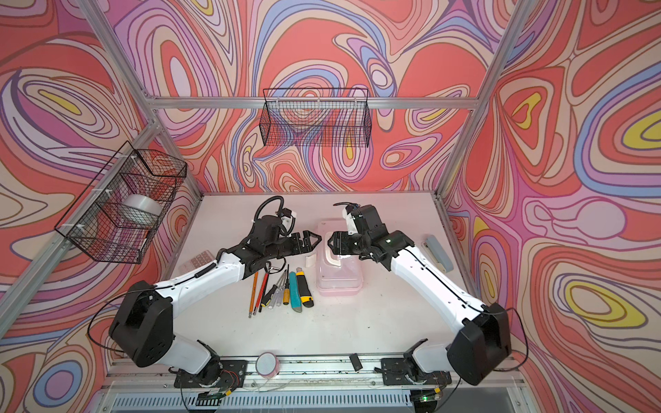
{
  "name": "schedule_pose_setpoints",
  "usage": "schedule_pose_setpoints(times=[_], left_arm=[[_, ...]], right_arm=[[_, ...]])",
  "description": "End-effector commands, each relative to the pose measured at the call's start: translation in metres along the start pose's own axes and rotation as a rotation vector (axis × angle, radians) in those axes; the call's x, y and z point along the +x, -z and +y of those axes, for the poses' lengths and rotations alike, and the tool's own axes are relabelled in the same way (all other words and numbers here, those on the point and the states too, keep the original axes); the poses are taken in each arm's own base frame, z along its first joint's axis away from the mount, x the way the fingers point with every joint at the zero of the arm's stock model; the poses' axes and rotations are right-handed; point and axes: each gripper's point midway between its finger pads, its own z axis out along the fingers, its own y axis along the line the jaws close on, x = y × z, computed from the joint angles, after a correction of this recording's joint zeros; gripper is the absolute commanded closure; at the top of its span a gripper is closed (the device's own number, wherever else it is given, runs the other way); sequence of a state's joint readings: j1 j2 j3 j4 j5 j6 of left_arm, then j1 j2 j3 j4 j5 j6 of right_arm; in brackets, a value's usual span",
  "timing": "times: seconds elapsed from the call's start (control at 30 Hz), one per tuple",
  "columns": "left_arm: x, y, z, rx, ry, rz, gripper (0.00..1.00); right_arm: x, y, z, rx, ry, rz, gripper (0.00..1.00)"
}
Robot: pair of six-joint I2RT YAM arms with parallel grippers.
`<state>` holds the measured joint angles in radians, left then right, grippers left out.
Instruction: Pack the tool kit
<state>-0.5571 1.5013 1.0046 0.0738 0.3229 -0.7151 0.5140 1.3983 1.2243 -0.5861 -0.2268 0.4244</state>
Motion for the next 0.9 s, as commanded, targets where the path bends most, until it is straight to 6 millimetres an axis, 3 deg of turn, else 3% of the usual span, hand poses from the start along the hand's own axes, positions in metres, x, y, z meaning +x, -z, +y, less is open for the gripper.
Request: schedule_pose_setpoints(times=[0.0, 0.33, 0.7, 0.87], left_arm=[[-0.001, 0.006, 0.007, 0.039, 0.049, -0.007, 0.06], [0.013, 0.003, 0.019, 0.041, 0.069, 0.021, 0.07], [0.017, 0.001, 0.027, 0.023, 0.073, 0.034, 0.07], [0.019, -0.002, 0.028, 0.024, 0.077, 0.044, 0.07]], right_arm=[[-0.003, -0.014, 0.014, -0.089, -0.008, 0.003, 0.33], [0.004, -0.039, 0.006, -0.082, -0.039, 0.043, 0.46], [0.011, -0.053, -0.010, -0.070, -0.070, 0.074, 0.48], [0.015, -0.061, -0.011, -0.148, -0.107, 0.091, 0.49]])
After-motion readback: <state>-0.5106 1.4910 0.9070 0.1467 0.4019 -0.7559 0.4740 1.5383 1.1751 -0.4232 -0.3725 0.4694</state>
